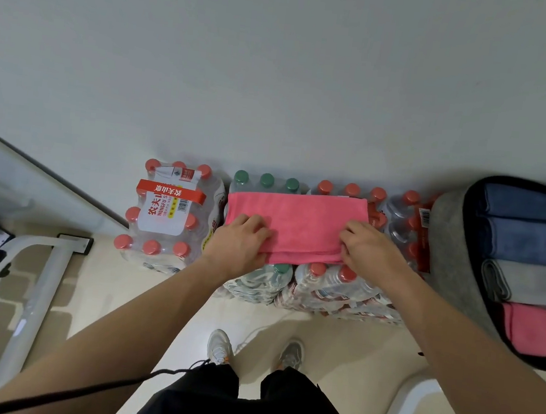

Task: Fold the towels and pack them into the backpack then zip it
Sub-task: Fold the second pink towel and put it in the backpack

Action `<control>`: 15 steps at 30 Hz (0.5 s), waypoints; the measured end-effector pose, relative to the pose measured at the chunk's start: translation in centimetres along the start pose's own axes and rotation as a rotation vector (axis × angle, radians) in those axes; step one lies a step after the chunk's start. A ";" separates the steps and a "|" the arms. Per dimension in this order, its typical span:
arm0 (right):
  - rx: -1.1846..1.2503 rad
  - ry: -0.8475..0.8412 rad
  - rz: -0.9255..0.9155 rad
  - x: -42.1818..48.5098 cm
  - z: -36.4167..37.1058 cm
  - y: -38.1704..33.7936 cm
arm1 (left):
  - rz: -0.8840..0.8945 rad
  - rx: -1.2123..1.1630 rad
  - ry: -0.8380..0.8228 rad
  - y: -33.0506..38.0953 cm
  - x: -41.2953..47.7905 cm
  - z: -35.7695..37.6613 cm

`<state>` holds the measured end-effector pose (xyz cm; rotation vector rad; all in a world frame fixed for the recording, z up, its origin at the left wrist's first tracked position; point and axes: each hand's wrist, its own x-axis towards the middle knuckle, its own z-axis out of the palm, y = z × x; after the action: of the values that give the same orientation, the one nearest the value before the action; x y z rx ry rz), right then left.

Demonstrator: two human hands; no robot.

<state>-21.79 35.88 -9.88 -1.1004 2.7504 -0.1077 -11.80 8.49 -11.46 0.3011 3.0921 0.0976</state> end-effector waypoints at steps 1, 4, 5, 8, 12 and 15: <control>0.013 0.002 -0.002 0.1 -0.1 0.1 | 0.001 0.008 -0.002 0.0 0.0 0.0; 0.035 -0.053 -0.022 0.2 -0.6 0.4 | 0.003 0.016 -0.001 0.0 0.0 0.2; 0.035 -0.072 -0.026 0.2 -0.7 0.4 | 0.005 0.018 0.009 0.0 -0.1 0.4; 0.022 -0.113 -0.022 0.2 -0.9 0.2 | -0.011 0.036 0.024 0.0 -0.1 0.7; -0.003 -0.103 -0.043 0.3 -0.8 0.0 | -0.016 0.022 0.011 -0.1 -0.3 1.0; 0.001 -0.090 -0.045 0.4 -0.5 0.3 | -0.011 -0.022 0.041 -0.6 -0.2 1.0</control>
<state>-22.36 35.77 -9.47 -1.1387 2.6469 -0.0637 -11.69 7.88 -12.49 0.2849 3.1304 0.1388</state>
